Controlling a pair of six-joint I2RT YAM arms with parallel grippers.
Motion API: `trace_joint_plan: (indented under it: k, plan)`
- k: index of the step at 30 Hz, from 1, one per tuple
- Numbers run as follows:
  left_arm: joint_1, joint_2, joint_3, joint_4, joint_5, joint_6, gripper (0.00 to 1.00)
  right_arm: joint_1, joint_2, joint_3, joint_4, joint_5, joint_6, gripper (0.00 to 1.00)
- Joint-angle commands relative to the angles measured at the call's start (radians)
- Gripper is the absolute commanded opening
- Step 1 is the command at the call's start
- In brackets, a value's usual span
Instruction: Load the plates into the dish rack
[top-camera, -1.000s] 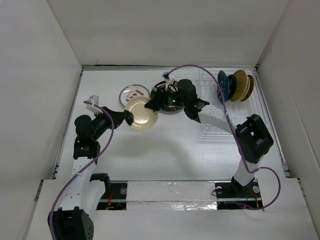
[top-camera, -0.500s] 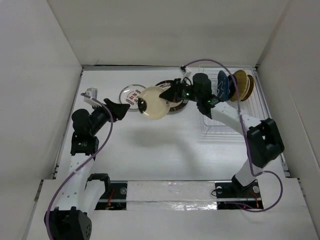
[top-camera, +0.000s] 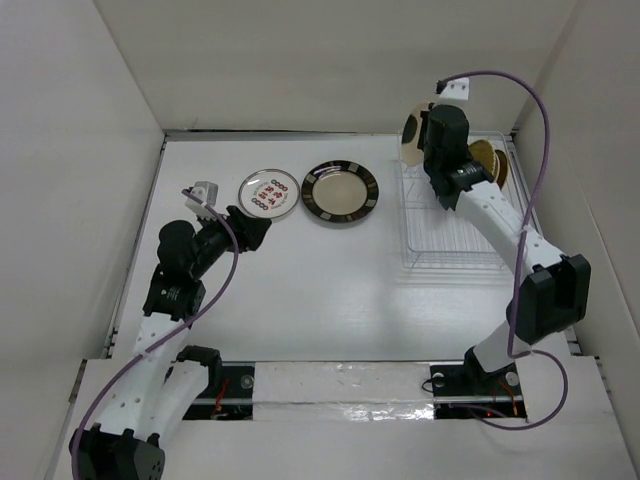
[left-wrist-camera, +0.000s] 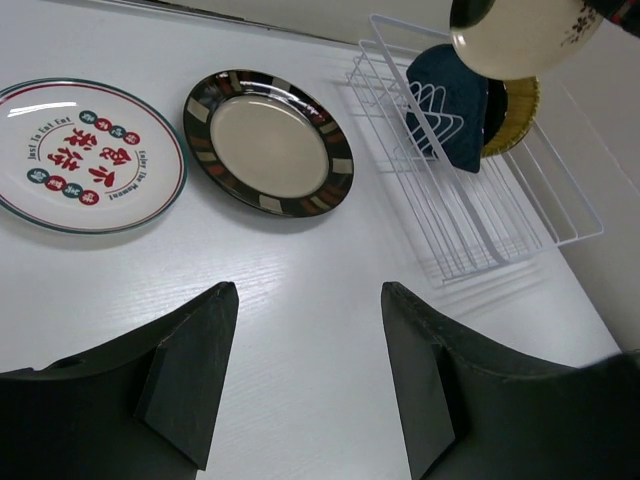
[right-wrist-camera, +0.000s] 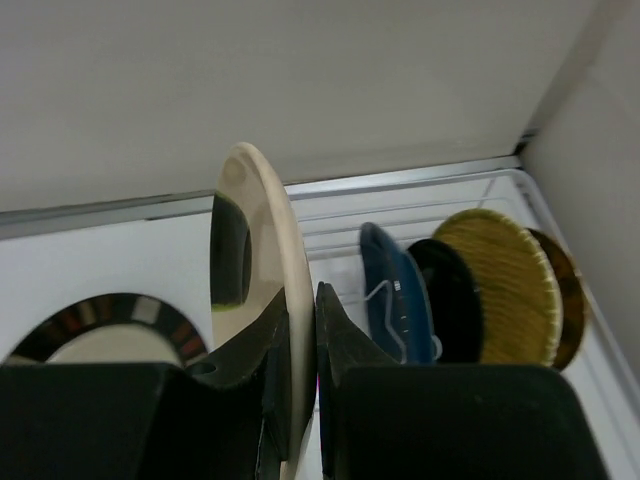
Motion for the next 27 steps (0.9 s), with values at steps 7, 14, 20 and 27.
trace_joint_plan:
  k: [7, 14, 20, 27]
  plan:
    - [-0.110, -0.089, 0.064, -0.046, -0.100, 0.082, 0.56, 0.034, 0.229, 0.256, -0.106, 0.329, -0.445, 0.00]
    - [-0.164, -0.125, 0.066, -0.063, -0.132, 0.096, 0.55, 0.025, 0.300, 0.326, -0.149, 0.399, -0.568, 0.00]
    - [-0.195, -0.137, 0.066, -0.071, -0.154, 0.097, 0.55, 0.007, 0.323, 0.345, -0.201, 0.403, -0.568, 0.00]
    - [-0.195, -0.136, 0.064, -0.075, -0.171, 0.101, 0.54, -0.025, 0.377, 0.314, -0.200, 0.374, -0.527, 0.00]
